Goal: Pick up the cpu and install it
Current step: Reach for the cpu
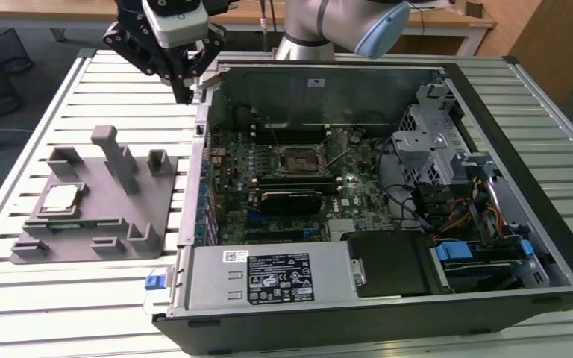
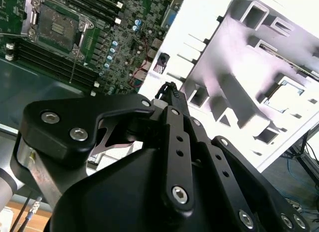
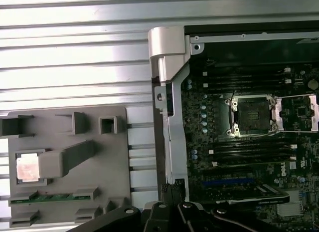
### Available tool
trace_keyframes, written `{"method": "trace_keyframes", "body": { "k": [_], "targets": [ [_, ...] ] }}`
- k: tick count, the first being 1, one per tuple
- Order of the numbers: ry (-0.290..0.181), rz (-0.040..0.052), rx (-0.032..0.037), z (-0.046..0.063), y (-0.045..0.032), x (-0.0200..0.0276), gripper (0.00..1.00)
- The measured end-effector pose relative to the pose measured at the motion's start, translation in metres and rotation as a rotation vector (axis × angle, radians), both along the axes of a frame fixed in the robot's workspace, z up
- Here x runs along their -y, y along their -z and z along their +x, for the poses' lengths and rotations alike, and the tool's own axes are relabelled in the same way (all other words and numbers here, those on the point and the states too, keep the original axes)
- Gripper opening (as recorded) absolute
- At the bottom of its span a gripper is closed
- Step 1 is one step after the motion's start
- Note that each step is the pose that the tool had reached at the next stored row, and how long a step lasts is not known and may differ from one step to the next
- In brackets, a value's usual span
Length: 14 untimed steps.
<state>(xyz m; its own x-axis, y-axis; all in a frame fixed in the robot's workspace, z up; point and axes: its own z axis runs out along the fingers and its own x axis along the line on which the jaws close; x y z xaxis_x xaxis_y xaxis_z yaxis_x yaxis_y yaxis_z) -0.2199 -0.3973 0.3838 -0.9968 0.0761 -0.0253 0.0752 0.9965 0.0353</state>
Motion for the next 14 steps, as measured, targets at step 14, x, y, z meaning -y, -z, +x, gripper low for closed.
{"method": "trace_keyframes", "body": {
  "k": [14],
  "targets": [
    [0.000,0.0000,0.0000,-0.017,0.0012,0.0000,0.11]
  ]
}}
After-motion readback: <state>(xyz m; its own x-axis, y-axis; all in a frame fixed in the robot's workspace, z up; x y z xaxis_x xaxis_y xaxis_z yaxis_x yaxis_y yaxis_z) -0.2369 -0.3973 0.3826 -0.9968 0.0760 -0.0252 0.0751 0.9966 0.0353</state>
